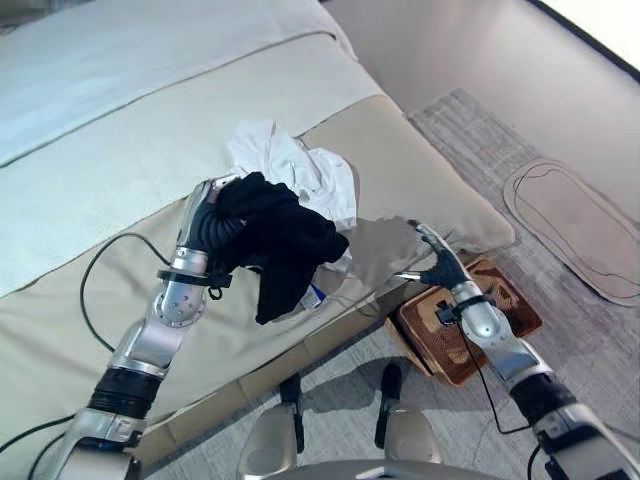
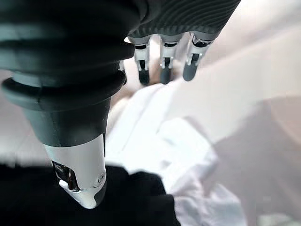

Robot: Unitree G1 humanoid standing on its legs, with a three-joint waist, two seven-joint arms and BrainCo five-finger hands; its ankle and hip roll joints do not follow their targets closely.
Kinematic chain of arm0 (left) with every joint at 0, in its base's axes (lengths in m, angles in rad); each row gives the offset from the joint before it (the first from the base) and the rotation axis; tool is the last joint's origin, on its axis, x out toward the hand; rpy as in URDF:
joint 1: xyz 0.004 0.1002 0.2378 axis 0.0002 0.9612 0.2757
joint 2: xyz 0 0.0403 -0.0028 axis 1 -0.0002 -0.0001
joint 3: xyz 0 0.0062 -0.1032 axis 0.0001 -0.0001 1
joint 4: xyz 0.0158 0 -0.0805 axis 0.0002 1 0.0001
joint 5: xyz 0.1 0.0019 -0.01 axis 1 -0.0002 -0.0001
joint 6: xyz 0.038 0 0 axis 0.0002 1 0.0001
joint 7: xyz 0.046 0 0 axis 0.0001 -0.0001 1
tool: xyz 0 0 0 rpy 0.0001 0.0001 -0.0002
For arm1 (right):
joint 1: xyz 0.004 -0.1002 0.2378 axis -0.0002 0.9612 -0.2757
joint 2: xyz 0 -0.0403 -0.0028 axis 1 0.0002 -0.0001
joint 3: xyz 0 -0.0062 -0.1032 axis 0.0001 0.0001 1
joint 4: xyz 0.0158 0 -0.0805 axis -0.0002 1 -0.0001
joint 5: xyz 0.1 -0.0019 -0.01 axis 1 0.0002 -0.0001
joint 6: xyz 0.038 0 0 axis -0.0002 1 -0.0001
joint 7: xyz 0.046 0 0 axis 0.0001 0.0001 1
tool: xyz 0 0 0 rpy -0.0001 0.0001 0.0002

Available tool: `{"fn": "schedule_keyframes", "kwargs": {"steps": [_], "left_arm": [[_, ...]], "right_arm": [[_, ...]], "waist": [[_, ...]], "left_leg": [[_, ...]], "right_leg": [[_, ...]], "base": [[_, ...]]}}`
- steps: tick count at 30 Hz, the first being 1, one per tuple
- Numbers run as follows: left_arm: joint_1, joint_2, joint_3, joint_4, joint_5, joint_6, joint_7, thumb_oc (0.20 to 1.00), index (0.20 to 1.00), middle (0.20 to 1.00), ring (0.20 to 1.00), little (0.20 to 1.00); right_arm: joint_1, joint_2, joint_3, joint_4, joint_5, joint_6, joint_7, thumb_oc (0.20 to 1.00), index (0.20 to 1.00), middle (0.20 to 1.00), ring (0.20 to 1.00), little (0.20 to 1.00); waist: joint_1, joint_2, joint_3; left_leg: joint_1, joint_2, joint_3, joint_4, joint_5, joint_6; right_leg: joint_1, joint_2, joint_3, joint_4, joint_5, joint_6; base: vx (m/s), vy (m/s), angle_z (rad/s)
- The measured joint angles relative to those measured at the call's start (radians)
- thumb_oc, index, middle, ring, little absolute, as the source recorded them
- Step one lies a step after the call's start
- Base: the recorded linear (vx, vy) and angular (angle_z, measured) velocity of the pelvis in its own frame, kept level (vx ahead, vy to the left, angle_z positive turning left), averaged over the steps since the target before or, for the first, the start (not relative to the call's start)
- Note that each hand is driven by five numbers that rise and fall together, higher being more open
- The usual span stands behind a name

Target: Pick up clothes into the bucket

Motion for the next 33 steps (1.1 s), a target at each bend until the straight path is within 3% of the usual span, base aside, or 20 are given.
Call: {"fn": "schedule_keyframes", "kwargs": {"steps": [6, 10, 14, 22, 33], "left_arm": [[-0.113, 0.025, -0.074, -0.052, -0.173, -0.004, -0.105, 0.200, 0.200, 0.200, 0.200, 0.200], [-0.134, 0.013, -0.111, -0.083, -0.286, -0.002, -0.170, 0.200, 0.200, 0.200, 0.200, 0.200], [-0.162, -0.026, -0.144, -0.101, -0.300, 0.002, -0.195, 0.200, 0.200, 0.200, 0.200, 0.200], [-0.163, -0.096, -0.176, -0.137, -0.331, 0.021, -0.201, 0.200, 0.200, 0.200, 0.200, 0.200], [-0.163, -0.143, -0.250, -0.214, -0.425, 0.065, -0.200, 0.200, 0.200, 0.200, 0.200, 0.200]], "right_arm": [[-0.077, 0.055, 0.075, -0.001, -0.006, 0.007, 0.052, 1.000, 1.000, 1.000, 1.000, 1.000], [-0.077, 0.141, 0.103, 0.004, 0.214, 0.021, 0.153, 1.000, 1.000, 1.000, 1.000, 1.000], [-0.077, 0.201, 0.131, 0.003, 0.321, 0.047, 0.196, 1.000, 1.000, 1.000, 1.000, 1.000], [-0.076, 0.298, 0.189, 0.001, 0.396, 0.064, 0.184, 1.000, 1.000, 1.000, 1.000, 1.000], [-0.079, 0.372, 0.226, 0.009, 0.360, 0.097, 0.059, 1.000, 1.000, 1.000, 1.000, 1.000]], "waist": [[0.001, 0.012, -0.071], [0.000, 0.025, -0.087], [0.001, 0.029, -0.107], [-0.001, 0.044, -0.141], [0.002, 0.059, -0.185]], "left_leg": [[0.078, 0.012, -0.001, -0.056, 0.012, -0.015], [0.125, 0.015, 0.002, -0.076, 0.012, -0.016], [0.146, 0.020, 0.004, -0.087, 0.014, -0.019], [0.164, 0.024, 0.006, -0.092, 0.016, -0.020], [0.162, 0.024, 0.003, -0.099, 0.020, -0.019]], "right_leg": [[0.081, 0.021, -0.010, -0.060, 0.014, -0.003], [0.120, 0.029, -0.011, -0.071, 0.014, -0.003], [0.136, 0.033, -0.011, -0.071, 0.013, -0.004], [0.151, 0.034, -0.009, -0.071, 0.013, -0.005], [0.148, 0.034, -0.010, -0.071, 0.013, -0.005]], "base": [[0.06, -0.032, -0.01], [0.06, -0.017, -0.03], [0.03, -0.010, 0.00], [0.00, -0.002, 0.00], [-0.01, -0.004, 0.00]]}}
